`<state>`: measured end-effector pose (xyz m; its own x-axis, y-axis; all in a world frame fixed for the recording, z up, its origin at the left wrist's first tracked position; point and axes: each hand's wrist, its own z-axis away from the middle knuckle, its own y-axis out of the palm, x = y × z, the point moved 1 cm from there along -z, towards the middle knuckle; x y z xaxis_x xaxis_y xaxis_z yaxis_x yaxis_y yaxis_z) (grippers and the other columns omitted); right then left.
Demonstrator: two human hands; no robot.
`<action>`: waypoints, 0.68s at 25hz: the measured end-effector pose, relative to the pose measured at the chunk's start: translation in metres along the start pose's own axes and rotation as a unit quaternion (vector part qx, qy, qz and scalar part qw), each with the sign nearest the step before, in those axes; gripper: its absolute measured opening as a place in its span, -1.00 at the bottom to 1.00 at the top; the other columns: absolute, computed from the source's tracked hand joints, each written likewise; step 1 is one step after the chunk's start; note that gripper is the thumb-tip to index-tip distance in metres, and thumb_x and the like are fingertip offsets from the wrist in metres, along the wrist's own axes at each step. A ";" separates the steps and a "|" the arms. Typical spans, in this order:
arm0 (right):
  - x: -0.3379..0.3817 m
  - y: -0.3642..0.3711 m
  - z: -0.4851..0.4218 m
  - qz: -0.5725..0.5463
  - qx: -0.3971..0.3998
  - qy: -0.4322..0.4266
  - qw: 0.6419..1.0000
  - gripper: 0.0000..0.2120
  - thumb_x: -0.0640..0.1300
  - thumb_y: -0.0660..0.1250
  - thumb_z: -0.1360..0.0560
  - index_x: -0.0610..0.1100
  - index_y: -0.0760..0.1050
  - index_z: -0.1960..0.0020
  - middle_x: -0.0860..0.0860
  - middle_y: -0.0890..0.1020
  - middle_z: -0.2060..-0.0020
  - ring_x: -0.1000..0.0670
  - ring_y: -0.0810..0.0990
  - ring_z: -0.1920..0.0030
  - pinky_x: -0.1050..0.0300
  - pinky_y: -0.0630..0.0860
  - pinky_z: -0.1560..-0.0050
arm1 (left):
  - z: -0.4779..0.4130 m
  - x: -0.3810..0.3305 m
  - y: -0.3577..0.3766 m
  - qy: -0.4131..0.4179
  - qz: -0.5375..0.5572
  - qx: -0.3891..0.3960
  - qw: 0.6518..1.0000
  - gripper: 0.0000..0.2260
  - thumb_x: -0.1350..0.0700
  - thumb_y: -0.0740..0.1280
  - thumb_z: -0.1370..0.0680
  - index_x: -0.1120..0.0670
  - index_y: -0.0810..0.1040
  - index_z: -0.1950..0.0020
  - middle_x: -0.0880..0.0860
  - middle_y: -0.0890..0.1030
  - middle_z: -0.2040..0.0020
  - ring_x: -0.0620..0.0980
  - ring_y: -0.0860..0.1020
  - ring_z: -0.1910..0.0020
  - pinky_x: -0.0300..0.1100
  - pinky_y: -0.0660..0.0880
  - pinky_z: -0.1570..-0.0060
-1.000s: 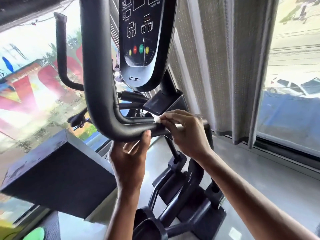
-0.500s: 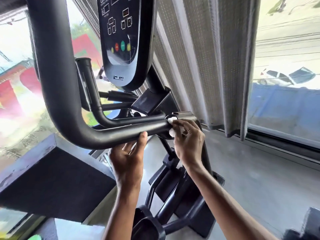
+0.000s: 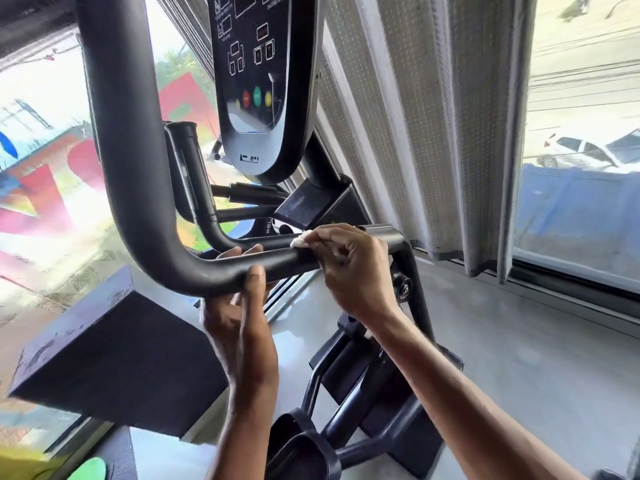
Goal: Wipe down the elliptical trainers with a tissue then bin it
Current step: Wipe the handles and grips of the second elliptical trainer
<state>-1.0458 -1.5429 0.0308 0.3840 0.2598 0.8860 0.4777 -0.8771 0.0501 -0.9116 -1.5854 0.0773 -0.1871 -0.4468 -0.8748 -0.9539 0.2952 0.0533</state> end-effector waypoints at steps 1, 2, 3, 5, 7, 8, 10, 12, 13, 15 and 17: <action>0.014 0.001 0.001 -0.010 0.019 -0.002 1.000 -0.89 -0.22 0.45 -0.53 -0.07 0.73 0.03 0.12 0.73 0.07 0.17 0.68 0.05 0.17 0.62 -0.05 | 0.002 -0.004 -0.002 0.006 0.020 -0.010 1.000 -0.78 0.10 0.35 -0.56 -0.21 0.71 -0.02 -0.07 0.70 -0.05 0.17 0.65 -0.20 0.29 0.58 -0.21; 0.028 0.004 0.002 -0.021 0.034 -0.003 0.999 -0.89 -0.23 0.45 -0.52 -0.07 0.73 0.05 0.12 0.74 0.09 0.17 0.68 0.05 0.16 0.61 -0.06 | 0.003 -0.007 -0.004 0.009 0.043 -0.016 0.999 -0.77 0.08 0.34 -0.54 -0.24 0.69 -0.02 -0.09 0.69 -0.06 0.17 0.64 -0.21 0.29 0.58 -0.20; 0.044 0.007 0.002 -0.034 0.054 -0.008 0.998 -0.89 -0.24 0.45 -0.51 -0.08 0.73 0.07 0.12 0.74 0.12 0.17 0.68 0.07 0.16 0.59 -0.06 | 0.004 -0.011 -0.006 0.015 0.059 -0.017 0.998 -0.78 0.05 0.32 -0.51 -0.24 0.68 -0.03 -0.09 0.68 -0.07 0.13 0.64 -0.20 0.27 0.59 -0.18; 0.076 0.015 0.002 -0.061 0.104 -0.026 0.992 -0.88 -0.26 0.45 -0.50 -0.08 0.73 0.10 0.12 0.74 0.16 0.20 0.67 0.10 0.28 0.56 -0.01 | 0.003 -0.017 -0.008 0.034 0.071 -0.016 0.997 -0.78 0.03 0.29 -0.50 -0.17 0.61 -0.09 -0.11 0.67 -0.07 -0.01 0.63 -0.15 0.09 0.62 -0.10; 0.100 0.022 0.008 -0.085 0.126 -0.039 0.988 -0.89 -0.25 0.46 -0.50 -0.07 0.72 0.10 0.12 0.74 0.17 0.23 0.67 0.12 0.39 0.52 0.04 | 0.001 -0.020 -0.009 0.053 0.088 -0.018 0.995 -0.81 0.13 0.22 -0.55 -0.07 0.53 -0.11 -0.14 0.65 -0.03 -0.13 0.61 -0.08 -0.21 0.58 -0.01; 0.105 0.024 0.012 -0.094 0.120 -0.039 0.988 -0.92 -0.22 0.47 -0.50 -0.07 0.72 0.09 0.12 0.74 0.17 0.23 0.67 0.12 0.38 0.52 0.04 | 0.000 -0.021 -0.011 0.046 0.098 -0.019 0.994 -0.81 0.14 0.16 -0.58 -0.07 0.51 -0.09 -0.14 0.64 -0.03 -0.15 0.60 -0.07 -0.28 0.56 0.03; 0.106 0.023 0.016 -0.078 0.098 -0.039 0.991 -0.93 -0.13 0.48 -0.53 -0.06 0.73 0.02 0.11 0.74 0.13 0.21 0.68 0.09 0.30 0.55 0.00 | -0.001 -0.021 -0.015 0.021 0.102 -0.020 0.994 -0.80 0.08 0.11 -0.59 -0.10 0.50 -0.06 -0.11 0.62 -0.05 -0.11 0.57 -0.06 -0.28 0.54 0.10; 0.106 0.020 0.016 -0.038 0.107 -0.046 0.993 -0.87 -0.10 0.46 -0.54 -0.07 0.73 -0.06 0.10 0.75 0.06 0.22 0.67 0.03 0.37 0.52 -0.06 | -0.001 -0.020 -0.018 0.013 0.099 -0.022 0.995 -0.80 0.06 0.11 -0.59 -0.09 0.52 -0.02 -0.10 0.61 0.01 -0.08 0.55 -0.01 -0.27 0.53 0.13; 0.107 0.019 0.016 -0.034 0.121 -0.047 0.991 -0.86 -0.12 0.45 -0.54 -0.06 0.73 -0.06 0.11 0.75 0.04 0.23 0.66 0.02 0.42 0.50 -0.06 | -0.001 -0.021 -0.018 0.014 0.098 -0.023 0.995 -0.79 0.07 0.12 -0.59 -0.10 0.54 0.03 -0.11 0.60 0.05 -0.08 0.54 0.01 -0.28 0.53 0.13; 0.110 0.020 0.017 -0.049 0.119 -0.067 0.989 -0.86 -0.17 0.46 -0.52 -0.07 0.73 -0.06 0.10 0.75 0.04 0.22 0.67 0.01 0.33 0.56 -0.05 | 0.000 -0.024 -0.018 0.022 0.099 -0.023 0.995 -0.74 0.09 0.13 -0.59 -0.13 0.60 0.09 -0.15 0.61 0.11 -0.10 0.54 0.03 -0.29 0.53 0.11; 0.107 0.022 0.024 -0.066 0.087 -0.091 0.990 -0.86 -0.21 0.46 -0.52 -0.11 0.73 -0.05 0.07 0.74 0.06 0.16 0.68 0.04 0.14 0.63 0.03 | 0.001 -0.025 -0.017 0.026 0.104 -0.025 0.994 -0.74 0.09 0.13 -0.59 -0.11 0.61 -0.01 -0.18 0.65 0.09 -0.11 0.57 0.01 -0.28 0.54 0.06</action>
<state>-0.9755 -1.5244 0.1158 0.4371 0.4500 0.7788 0.6558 -0.7520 0.0664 -0.8910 -1.5784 0.0979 -0.3929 -0.4242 -0.8159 -0.9035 0.3435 0.2564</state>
